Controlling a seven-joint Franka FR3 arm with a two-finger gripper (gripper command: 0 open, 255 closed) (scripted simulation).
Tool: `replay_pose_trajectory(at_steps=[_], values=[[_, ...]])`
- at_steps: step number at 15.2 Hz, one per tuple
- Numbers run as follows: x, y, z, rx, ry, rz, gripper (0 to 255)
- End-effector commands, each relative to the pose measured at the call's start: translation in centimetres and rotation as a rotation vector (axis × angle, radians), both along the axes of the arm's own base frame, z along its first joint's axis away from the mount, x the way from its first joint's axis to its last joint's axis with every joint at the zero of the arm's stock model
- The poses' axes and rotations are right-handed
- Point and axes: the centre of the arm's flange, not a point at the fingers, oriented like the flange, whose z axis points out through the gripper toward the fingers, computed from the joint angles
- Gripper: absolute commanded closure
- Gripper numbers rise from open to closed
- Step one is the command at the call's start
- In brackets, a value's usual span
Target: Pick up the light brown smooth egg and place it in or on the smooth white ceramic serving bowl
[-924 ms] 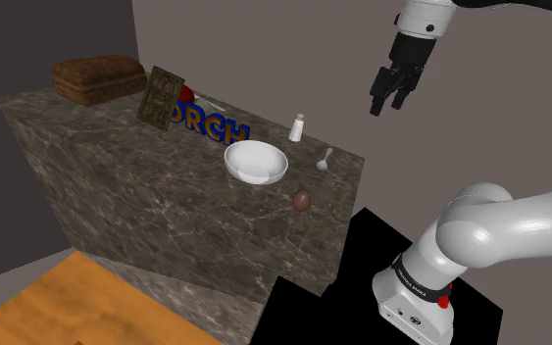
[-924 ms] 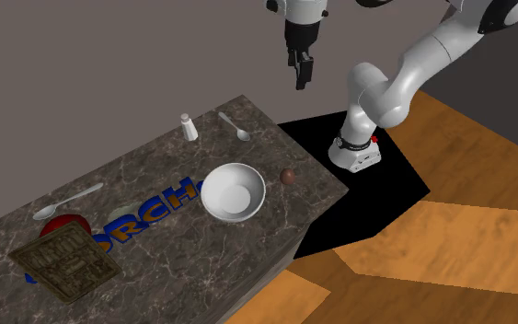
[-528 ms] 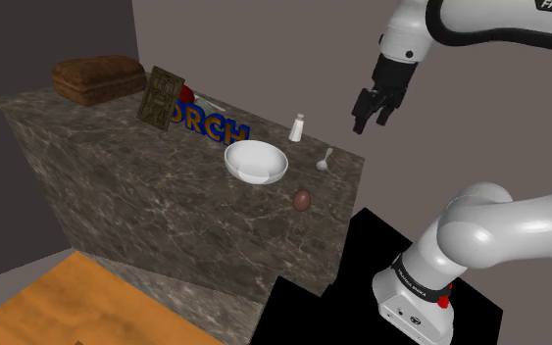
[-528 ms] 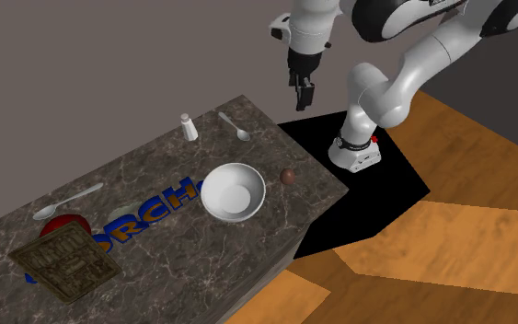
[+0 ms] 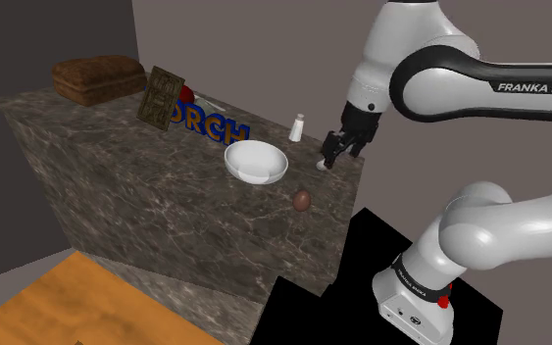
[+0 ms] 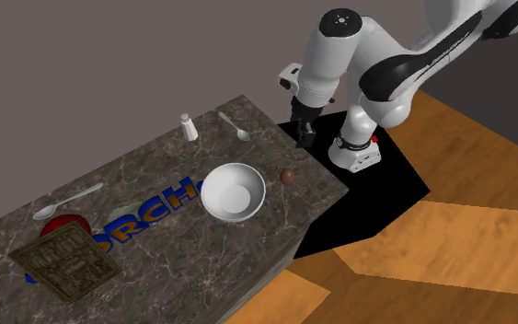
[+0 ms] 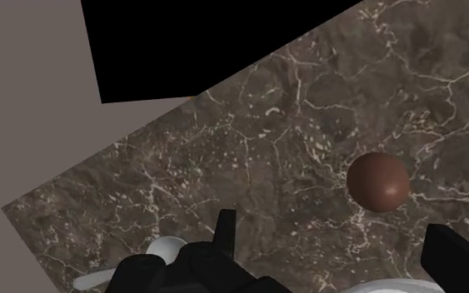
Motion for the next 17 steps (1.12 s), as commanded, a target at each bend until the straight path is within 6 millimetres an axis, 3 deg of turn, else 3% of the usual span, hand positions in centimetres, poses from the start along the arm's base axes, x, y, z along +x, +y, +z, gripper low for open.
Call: replay_pose_trajectory(at_steps=[1,9,17], values=[[-0.1,1.6,-2.3,-0.012,-0.022,-0.008,0],[0.8,7.5,-11.2,-0.064,-0.093,-0.033,0],[1.3,6.6,-15.0,-0.064,-0.093,-0.033,0]])
